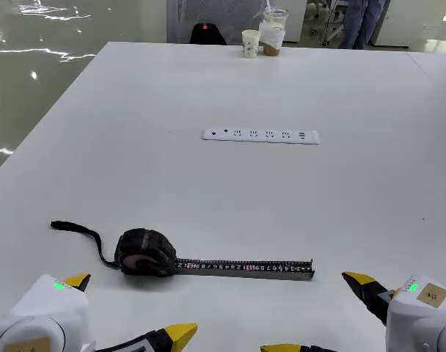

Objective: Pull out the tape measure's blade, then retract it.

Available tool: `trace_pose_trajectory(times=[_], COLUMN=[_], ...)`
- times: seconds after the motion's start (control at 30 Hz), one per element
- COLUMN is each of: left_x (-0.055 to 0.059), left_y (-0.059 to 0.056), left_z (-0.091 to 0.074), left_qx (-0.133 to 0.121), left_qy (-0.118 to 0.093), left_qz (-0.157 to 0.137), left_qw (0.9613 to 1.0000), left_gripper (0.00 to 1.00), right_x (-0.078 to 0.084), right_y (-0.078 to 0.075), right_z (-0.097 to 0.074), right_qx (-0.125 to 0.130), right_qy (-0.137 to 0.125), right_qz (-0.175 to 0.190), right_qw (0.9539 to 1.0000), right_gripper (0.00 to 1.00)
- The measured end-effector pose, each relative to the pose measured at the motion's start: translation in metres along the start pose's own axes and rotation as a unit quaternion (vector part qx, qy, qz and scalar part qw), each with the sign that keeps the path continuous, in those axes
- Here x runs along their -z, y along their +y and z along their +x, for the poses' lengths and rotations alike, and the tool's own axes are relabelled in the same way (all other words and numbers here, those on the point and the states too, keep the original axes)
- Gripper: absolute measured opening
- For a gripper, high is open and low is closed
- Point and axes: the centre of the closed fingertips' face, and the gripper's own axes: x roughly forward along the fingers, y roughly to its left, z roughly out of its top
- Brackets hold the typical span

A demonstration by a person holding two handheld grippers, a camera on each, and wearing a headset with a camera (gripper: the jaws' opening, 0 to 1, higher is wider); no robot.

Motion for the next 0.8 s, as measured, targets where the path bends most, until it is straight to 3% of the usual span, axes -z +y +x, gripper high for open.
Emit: trace_pose_trajectory(times=[0.4,0.6,0.8], left_x=[-0.003,-0.003,-0.003], left_y=[0.004,0.007,0.011], left_z=[0.004,0.007,0.011], left_qx=[-0.010,-0.015,-0.019], left_qy=[-0.005,-0.006,-0.007], left_qz=[0.001,-0.004,-0.006], left_qw=[0.9999,0.9999,0.9998], left_gripper=[0.99,0.99,0.99], right_x=[-0.002,-0.003,0.001], right_y=[-0.008,-0.010,-0.016], right_z=[0.008,0.009,0.011], right_qx=[-0.024,-0.052,-0.060], right_qy=[0.003,0.011,0.022], right_qz=[-0.014,-0.031,-0.042], right_qw=[0.9996,0.9981,0.9970], right_gripper=[0.99,0.97,0.95])
